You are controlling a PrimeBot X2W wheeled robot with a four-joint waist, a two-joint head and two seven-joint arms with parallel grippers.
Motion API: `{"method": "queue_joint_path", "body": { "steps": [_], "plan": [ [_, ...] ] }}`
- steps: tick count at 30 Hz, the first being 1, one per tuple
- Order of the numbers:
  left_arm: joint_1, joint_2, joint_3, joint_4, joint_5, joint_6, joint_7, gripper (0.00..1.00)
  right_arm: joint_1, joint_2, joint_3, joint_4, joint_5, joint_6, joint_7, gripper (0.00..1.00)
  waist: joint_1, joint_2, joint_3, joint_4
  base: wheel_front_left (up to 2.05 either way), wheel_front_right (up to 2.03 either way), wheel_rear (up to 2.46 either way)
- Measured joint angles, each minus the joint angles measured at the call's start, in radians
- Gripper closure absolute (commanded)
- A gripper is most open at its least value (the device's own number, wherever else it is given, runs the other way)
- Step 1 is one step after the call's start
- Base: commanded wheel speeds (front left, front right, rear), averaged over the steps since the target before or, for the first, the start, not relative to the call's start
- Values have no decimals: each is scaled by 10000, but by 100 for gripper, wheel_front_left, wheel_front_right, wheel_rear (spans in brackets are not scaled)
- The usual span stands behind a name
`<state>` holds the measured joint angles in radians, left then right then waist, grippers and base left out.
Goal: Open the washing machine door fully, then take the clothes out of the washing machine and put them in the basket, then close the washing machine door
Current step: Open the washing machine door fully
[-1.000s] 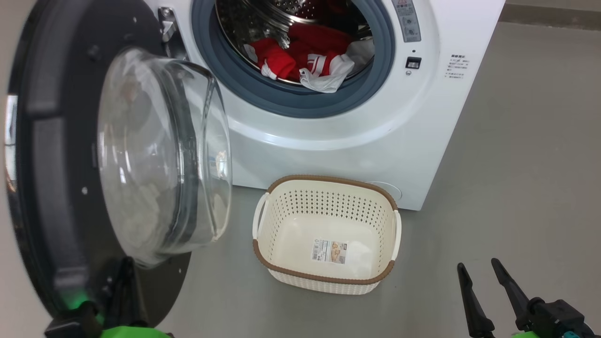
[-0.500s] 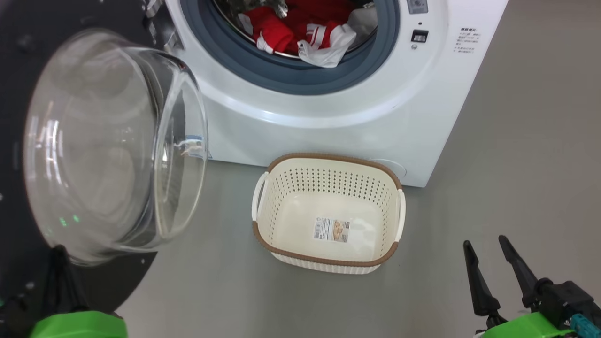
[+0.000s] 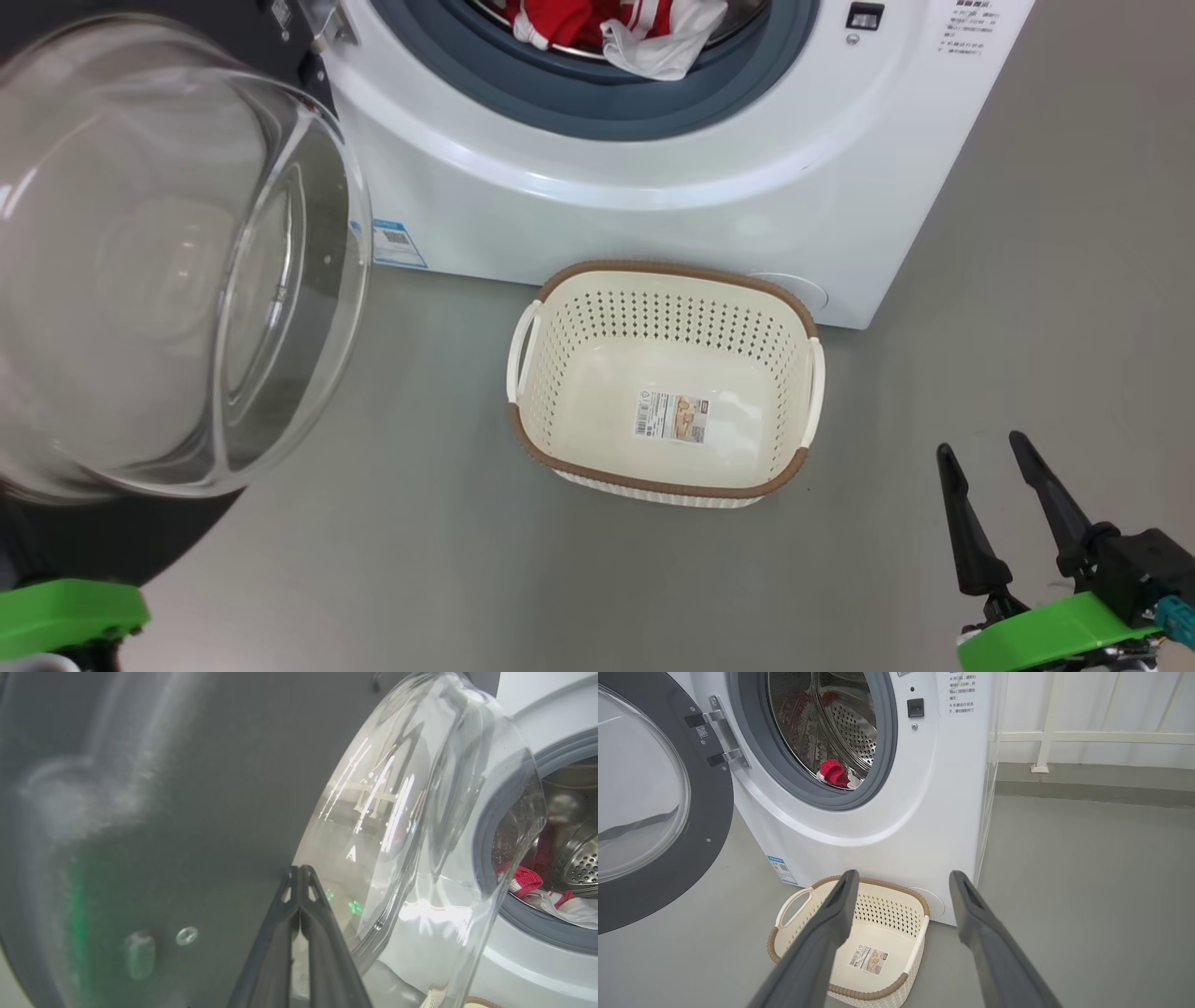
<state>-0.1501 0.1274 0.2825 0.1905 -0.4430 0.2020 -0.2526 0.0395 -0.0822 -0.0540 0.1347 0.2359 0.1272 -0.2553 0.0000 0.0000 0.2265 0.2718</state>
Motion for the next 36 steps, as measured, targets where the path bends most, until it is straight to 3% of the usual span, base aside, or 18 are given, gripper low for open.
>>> {"method": "queue_joint_path", "body": {
  "steps": [10, 21, 29, 36],
  "plan": [
    [-563, -90, 1237, 709, 487, -554, 0, 100, -220, -132, 0, -35, 0, 0, 0, 0, 0, 0, 234, 34, 0, 0, 0],
    [-631, -255, 1804, 1081, 1135, -984, -2, 100, -257, -132, 31, 31, 0, 0, 0, 0, 0, 0, 46, 2, 0, 0, 0],
    [-174, -673, 1634, 249, 1718, -1160, 0, 100, -254, -59, 151, 140, 0, 0, 0, 0, 1, 0, -253, -57, 0, 0, 0],
    [1178, -901, 679, -924, 1994, -1143, 0, 100, -212, 77, 280, 299, 0, 0, 0, 0, 0, 0, -669, -125, 0, 0, 0]
  ]
}}
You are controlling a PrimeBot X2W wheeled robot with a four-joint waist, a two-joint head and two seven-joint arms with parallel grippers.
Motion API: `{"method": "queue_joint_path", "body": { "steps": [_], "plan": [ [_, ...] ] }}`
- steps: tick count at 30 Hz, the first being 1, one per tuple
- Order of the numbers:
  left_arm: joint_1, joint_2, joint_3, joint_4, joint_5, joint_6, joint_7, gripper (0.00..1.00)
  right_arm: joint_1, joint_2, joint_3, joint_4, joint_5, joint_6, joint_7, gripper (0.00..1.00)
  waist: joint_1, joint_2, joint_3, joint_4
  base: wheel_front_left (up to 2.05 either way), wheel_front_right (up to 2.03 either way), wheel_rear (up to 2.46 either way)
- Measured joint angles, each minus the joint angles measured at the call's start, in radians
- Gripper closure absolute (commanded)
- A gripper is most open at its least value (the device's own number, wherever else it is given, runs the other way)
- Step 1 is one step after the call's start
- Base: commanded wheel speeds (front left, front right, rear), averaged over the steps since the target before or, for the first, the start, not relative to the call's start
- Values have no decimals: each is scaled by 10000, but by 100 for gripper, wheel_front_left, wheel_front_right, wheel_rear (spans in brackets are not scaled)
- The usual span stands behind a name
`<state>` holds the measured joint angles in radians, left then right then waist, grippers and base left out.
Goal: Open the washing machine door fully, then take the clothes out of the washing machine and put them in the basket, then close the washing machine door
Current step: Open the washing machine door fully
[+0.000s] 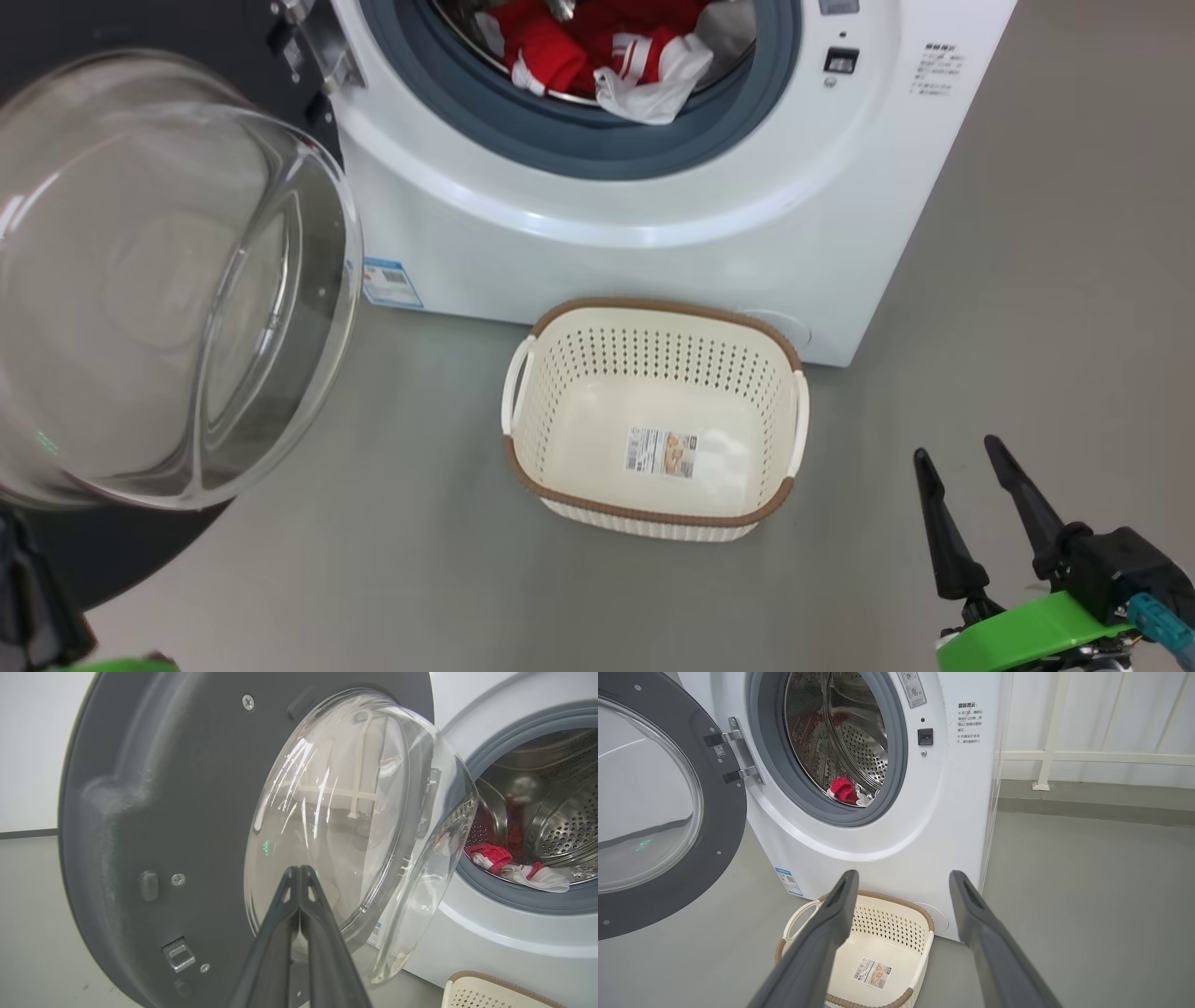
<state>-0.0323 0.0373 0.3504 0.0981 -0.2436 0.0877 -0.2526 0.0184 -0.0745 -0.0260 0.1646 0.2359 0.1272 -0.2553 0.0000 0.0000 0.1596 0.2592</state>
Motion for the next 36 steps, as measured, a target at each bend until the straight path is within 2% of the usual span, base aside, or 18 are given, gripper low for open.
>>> {"method": "queue_joint_path", "body": {
  "steps": [7, 8, 10, 11, 13, 14, 24, 36],
  "plan": [
    [1337, -13, -1030, -1141, -13, 192, 245, 100, 390, 178, 50, 169, 0, 0, 0, 0, 0, 0, -558, -72, 0, 0, 0],
    [1499, -13, -1229, -1306, -58, 226, 286, 89, 446, 190, 56, 178, 0, 0, 0, 0, 0, 0, -633, -85, 0, 0, 0],
    [1753, -8, -1601, -1578, -182, 336, 420, 55, 457, 215, 58, 196, 0, 0, 0, 0, -1, 0, -764, -117, 0, 0, 0],
    [1849, -2, -1814, -1682, -309, 397, 483, 46, 457, 222, 54, 196, 0, 0, 0, 0, 0, 0, -818, -138, 0, 0, 0],
    [2033, 4, -2220, -1902, -395, 566, 504, 8, 461, 238, 59, 199, 0, 0, 0, 0, 0, 0, -903, -192, 0, 0, 0],
    [2095, 8, -2383, -2004, -395, 625, 537, 0, 472, 240, 63, 199, 0, 0, 0, 0, 0, 0, -936, -226, 0, 0, 0],
    [2223, 69, -3854, -2403, -186, 535, 1108, 0, 718, 307, 71, 186, 0, 0, 0, 0, 0, 0, -1159, -760, 0, 0, 0],
    [2194, 159, -4487, -2098, -192, 157, 1469, 0, 861, 334, 343, 127, 0, 0, 0, 0, 0, 0, -1396, -1798, 0, 0, 0]
  ]
}}
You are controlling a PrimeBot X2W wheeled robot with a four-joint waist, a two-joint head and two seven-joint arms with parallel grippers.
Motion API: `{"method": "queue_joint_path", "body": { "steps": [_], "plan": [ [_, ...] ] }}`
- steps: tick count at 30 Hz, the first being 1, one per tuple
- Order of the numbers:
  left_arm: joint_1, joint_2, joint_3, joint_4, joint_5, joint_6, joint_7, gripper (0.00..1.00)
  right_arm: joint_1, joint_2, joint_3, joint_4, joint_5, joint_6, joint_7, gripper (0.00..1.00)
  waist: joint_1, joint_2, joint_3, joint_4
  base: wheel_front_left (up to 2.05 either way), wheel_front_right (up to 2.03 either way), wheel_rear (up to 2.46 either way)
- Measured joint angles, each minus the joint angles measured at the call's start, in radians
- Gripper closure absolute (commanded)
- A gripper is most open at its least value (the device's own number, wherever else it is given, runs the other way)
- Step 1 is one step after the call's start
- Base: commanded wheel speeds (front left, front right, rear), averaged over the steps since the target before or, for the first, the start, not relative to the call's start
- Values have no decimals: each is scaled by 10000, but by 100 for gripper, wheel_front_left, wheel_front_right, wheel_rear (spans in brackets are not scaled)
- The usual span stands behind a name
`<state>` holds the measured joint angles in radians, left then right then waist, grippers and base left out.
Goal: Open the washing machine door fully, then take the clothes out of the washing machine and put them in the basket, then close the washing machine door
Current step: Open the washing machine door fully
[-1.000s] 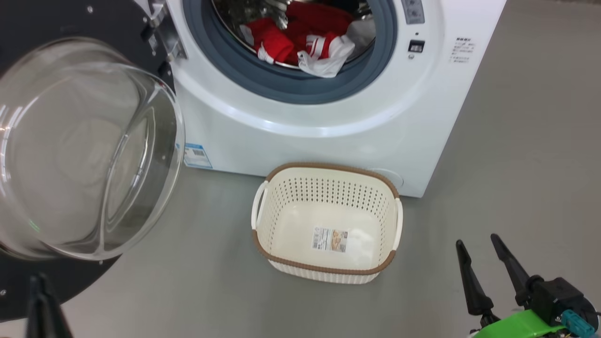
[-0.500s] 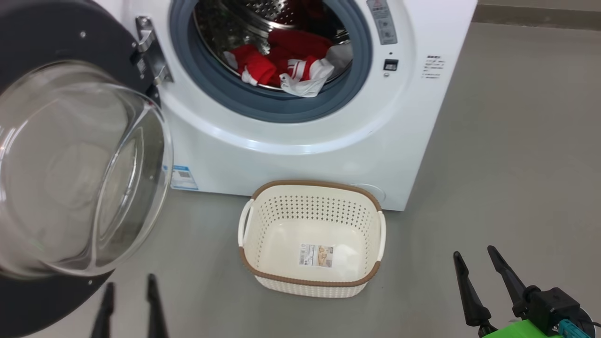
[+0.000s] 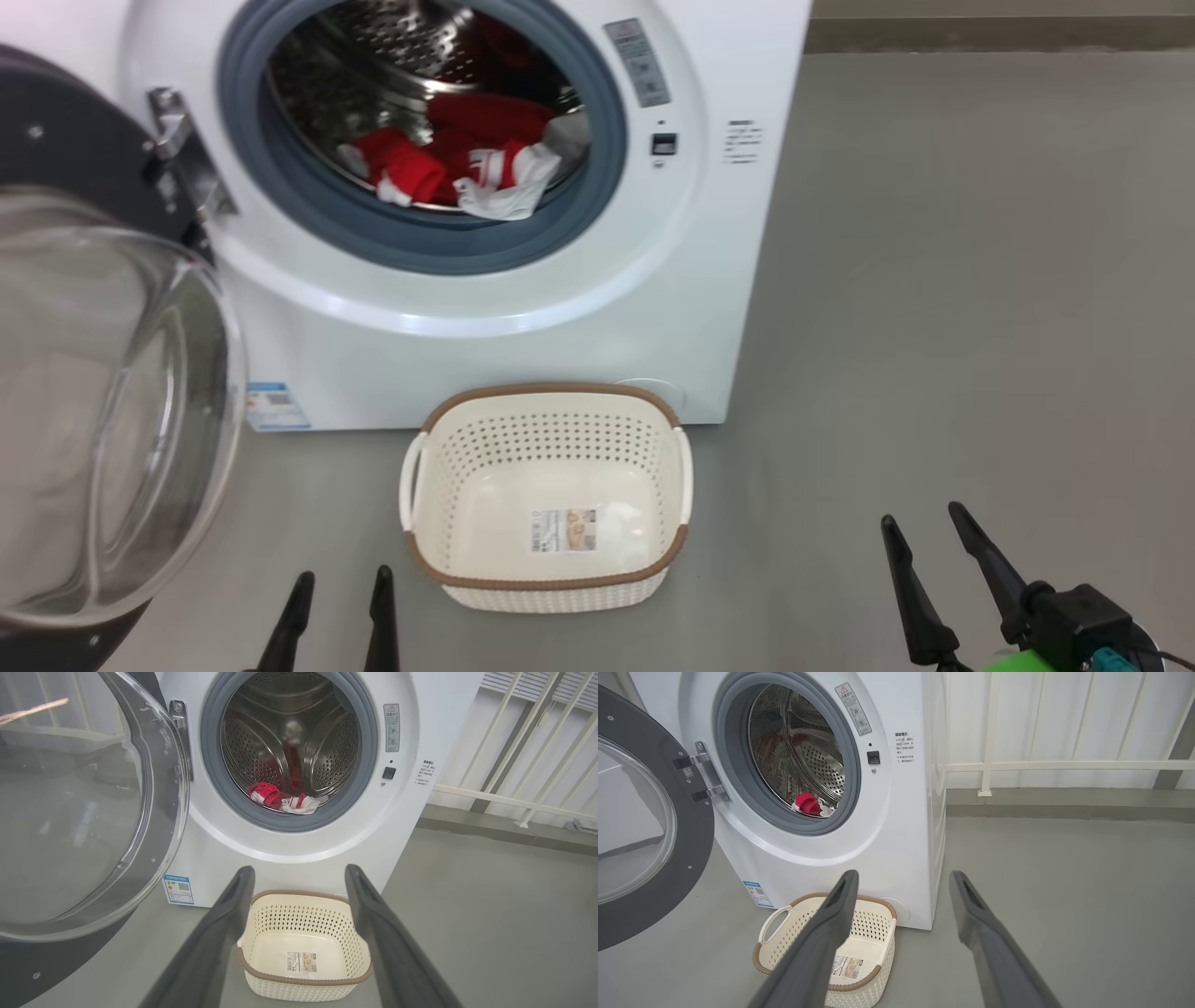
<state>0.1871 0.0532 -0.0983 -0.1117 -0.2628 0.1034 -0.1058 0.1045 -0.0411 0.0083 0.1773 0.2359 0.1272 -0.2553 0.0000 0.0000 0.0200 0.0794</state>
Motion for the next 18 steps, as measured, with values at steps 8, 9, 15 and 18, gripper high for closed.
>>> {"method": "queue_joint_path", "body": {
  "steps": [8, 9, 15, 18],
  "plan": [
    [-15, 109, -61, 249, -134, -174, -2, 0, 191, 13, 54, -21, -88, 0, 0, 0, 0, 0, -169, -699, 0, 0, 0],
    [-15, 113, -65, 268, -134, -174, -4, 0, 191, 15, 58, -29, -88, 0, 0, 0, 0, 0, -184, -773, 0, 0, 0],
    [-17, 134, -180, 454, -144, -247, -15, 0, 192, 17, 69, -35, -88, 0, 0, 0, 0, 0, -250, -1104, 0, 0, 0],
    [-19, 134, -232, 495, -144, -247, -31, 0, 192, 19, 71, -63, -88, 0, 0, 0, 0, 0, -259, -1171, 0, 0, 0]
  ]
}}
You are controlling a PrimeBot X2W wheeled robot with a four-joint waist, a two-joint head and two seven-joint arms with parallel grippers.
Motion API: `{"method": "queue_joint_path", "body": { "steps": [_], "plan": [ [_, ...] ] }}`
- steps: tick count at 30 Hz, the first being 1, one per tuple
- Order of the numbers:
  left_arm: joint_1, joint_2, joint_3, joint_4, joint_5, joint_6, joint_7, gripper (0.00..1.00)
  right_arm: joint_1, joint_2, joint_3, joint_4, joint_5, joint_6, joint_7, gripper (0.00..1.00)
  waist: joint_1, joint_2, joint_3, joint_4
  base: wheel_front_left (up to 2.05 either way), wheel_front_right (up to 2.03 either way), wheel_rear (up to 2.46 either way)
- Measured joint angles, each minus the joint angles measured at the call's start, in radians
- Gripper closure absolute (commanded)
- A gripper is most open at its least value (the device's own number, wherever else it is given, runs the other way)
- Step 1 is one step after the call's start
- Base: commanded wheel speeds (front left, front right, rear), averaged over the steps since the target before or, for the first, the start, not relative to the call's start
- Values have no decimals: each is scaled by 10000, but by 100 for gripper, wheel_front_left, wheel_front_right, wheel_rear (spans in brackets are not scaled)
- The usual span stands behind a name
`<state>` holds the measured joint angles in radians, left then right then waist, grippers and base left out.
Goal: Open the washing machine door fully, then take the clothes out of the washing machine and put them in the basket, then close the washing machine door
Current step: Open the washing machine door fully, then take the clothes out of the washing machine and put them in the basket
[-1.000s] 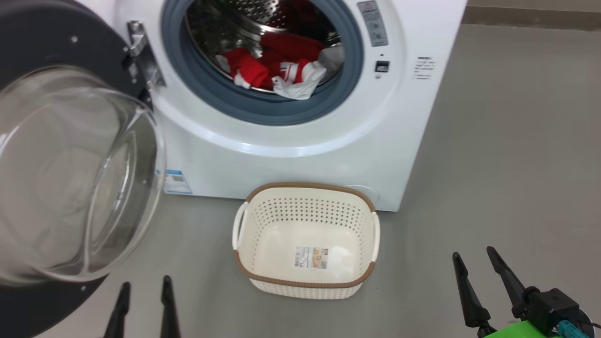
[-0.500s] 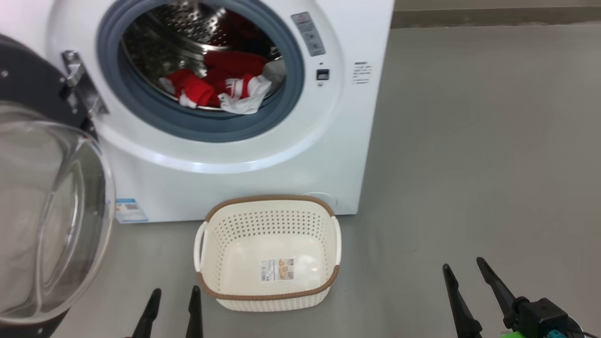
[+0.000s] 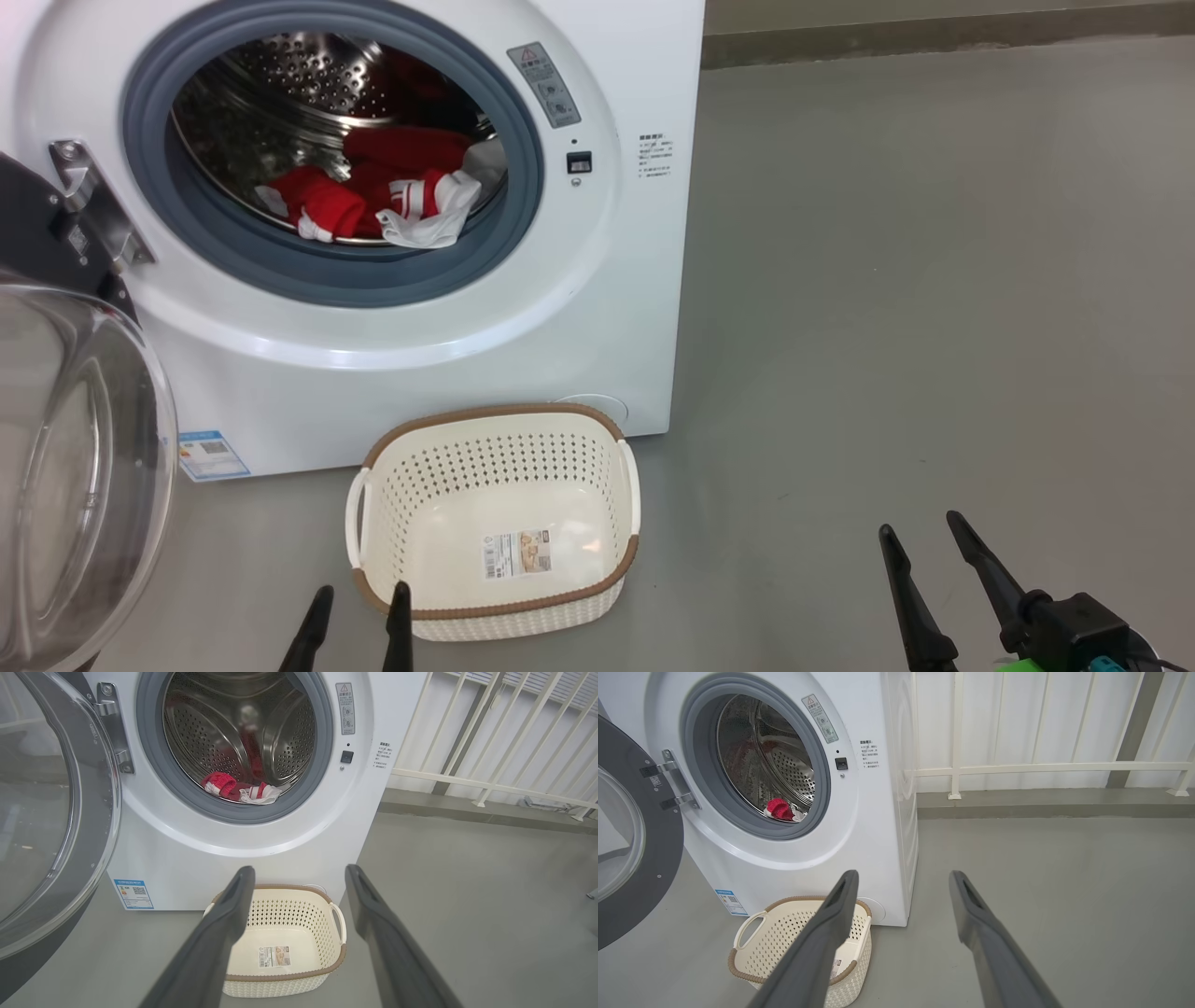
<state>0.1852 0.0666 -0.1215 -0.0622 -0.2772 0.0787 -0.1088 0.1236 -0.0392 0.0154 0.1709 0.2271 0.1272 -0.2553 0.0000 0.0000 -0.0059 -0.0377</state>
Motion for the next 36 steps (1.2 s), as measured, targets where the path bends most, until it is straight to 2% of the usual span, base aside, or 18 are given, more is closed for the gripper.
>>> {"method": "queue_joint_path", "body": {
  "steps": [14, 36],
  "plan": [
    [-46, 81, -52, 265, -2, 13, -119, 0, 3, 4, 0, 8, 0, 0, 0, 0, 0, 0, -57, -85, 0, 0, 0],
    [-218, 151, -180, 464, 15, 272, -209, 0, 3, 6, 8, 56, 2, 0, 0, 0, 0, 0, -112, -24, 0, 0, 0]
  ]
}}
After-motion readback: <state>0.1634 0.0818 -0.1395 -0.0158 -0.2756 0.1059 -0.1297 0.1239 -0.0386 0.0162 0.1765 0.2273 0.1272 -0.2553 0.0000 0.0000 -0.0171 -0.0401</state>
